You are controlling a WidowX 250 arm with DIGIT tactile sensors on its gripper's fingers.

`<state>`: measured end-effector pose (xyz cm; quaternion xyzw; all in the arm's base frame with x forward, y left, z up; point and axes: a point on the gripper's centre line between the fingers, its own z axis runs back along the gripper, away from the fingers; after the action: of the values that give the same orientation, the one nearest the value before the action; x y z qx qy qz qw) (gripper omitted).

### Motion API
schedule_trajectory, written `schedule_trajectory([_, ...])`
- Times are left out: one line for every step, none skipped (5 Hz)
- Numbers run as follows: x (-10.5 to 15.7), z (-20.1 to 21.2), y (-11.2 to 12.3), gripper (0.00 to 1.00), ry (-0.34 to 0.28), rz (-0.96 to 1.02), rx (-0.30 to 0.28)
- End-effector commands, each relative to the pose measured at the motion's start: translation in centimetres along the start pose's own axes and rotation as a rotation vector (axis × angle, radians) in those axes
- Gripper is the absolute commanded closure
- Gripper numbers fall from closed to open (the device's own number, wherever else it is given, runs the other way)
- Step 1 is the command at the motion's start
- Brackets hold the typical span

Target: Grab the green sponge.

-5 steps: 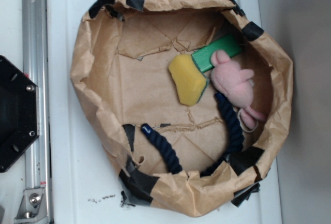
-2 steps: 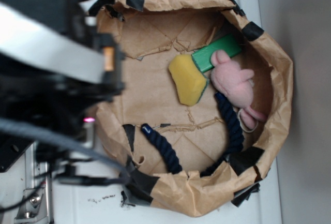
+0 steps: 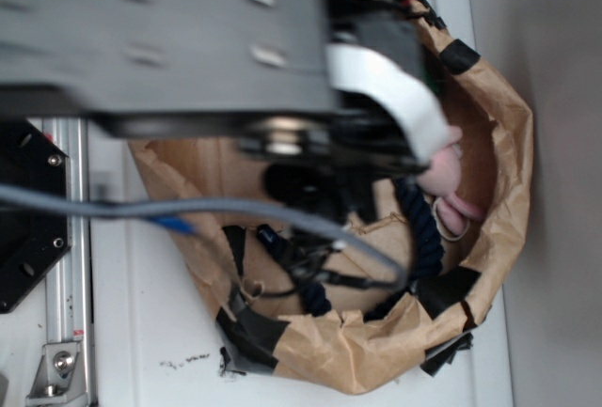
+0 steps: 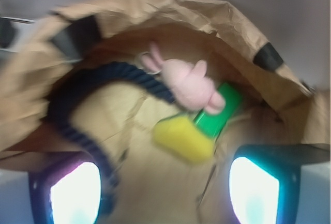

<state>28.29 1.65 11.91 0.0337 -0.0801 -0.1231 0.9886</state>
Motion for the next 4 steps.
schedule_trajectory([0.0, -6.4, 1.5, 0.00, 0.089, -0.028, 0.026])
schedule_trajectory([-1.1, -7.5, 0.7, 0.00, 0.169, -0.058, 0.005])
schedule_trajectory([-2.1, -9.0, 0.5, 1.00, 0.217, -0.018, -0.001])
schedule_trajectory([-2.3, -8.9, 0.9, 1.00, 0.215, 0.005, 0.003])
